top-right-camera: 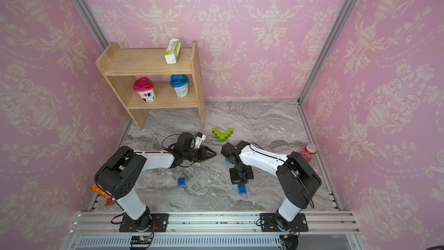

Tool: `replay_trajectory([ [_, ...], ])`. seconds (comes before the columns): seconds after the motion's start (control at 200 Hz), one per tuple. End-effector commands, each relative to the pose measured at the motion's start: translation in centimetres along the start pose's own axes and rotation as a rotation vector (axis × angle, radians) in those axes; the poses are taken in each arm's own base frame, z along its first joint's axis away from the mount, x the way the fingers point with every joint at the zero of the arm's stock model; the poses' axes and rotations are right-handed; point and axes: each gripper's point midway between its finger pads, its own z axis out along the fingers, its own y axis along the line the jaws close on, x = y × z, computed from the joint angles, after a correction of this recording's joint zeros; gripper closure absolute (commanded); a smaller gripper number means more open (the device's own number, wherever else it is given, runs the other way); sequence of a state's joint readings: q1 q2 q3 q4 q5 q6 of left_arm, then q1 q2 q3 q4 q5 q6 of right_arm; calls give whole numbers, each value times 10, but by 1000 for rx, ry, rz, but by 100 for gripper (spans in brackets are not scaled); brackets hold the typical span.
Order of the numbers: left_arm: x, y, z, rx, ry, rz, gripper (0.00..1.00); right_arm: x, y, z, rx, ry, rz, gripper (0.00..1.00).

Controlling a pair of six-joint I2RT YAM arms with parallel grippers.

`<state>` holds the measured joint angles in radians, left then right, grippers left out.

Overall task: Assemble the letter v with lego
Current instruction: Adjust the lego brick at the center of the board, then pick up the lego brick from the center of the board.

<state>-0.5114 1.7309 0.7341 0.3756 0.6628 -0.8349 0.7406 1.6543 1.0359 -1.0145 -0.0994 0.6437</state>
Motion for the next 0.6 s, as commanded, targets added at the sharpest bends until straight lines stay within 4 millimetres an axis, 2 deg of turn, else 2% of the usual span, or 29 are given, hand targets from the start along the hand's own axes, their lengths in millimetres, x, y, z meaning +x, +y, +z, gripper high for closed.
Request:
replay_trajectory([
  [0.0, -11, -4, -5, -4, -38, 27, 63, -10, 1, -4, 4, -15, -17, 96],
  [0.065, -10, -4, -5, -5, -36, 23, 63, -14, 1, -7, 5, -30, -21, 94],
  [0.125, -10, -4, -6, -5, -37, 24, 63, -18, 0, -15, 10, -59, -24, 87],
  [0.205, -11, -5, -6, -5, -40, 26, 63, -19, -3, -26, -2, -109, -18, 68],
  [0.275, -11, -6, -6, -6, -41, 27, 63, -14, -4, -34, -20, -165, -36, 41],
  [0.31, -12, -6, -6, -5, -41, 28, 63, -9, -3, -37, -20, -188, -51, 32],
  [0.425, -13, -9, -5, 3, -45, 29, 61, 11, -5, -27, -1, -219, -59, 27],
  [0.48, -12, -11, -5, 8, -45, 29, 55, 17, -1, -18, -19, -231, -57, 19],
  [0.51, -12, -13, -4, 12, -45, 30, 51, 18, 1, -14, -31, -242, -54, 16],
  [0.595, -9, -13, -1, 14, -40, 28, 45, 18, 1, -6, -38, -255, -35, 15],
])
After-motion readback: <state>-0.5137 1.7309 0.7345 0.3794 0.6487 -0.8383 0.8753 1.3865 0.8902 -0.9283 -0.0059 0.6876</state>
